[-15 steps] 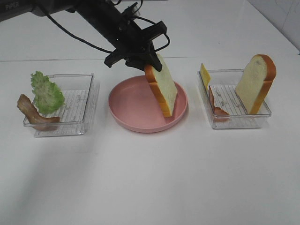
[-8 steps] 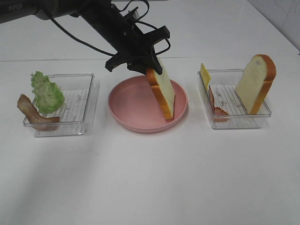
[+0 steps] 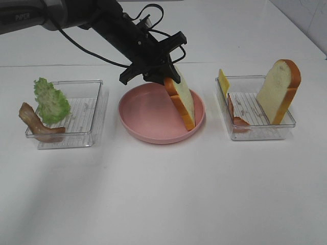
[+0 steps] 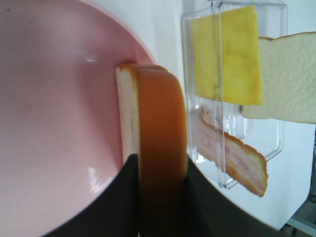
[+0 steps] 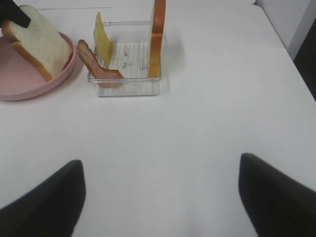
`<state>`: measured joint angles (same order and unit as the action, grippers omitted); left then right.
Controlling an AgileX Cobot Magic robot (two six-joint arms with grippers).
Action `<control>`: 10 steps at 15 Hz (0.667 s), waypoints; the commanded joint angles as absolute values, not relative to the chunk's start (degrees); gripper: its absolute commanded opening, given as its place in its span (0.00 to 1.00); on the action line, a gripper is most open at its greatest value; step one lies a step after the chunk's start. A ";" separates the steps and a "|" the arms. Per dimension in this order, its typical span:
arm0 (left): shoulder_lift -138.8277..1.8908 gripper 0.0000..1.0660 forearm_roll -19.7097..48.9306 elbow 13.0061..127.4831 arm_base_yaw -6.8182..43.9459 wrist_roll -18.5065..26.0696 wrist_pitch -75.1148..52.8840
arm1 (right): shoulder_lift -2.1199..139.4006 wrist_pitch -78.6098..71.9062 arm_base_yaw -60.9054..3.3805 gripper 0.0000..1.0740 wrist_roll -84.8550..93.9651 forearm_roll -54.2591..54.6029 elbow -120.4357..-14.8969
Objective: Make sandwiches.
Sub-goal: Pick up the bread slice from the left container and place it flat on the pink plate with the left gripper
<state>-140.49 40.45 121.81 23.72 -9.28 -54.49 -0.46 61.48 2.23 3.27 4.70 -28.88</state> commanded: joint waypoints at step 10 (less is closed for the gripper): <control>-141.64 0.76 26.30 121.58 23.84 -13.87 -59.59 | -1.15 60.79 2.58 0.75 3.67 4.81 -28.88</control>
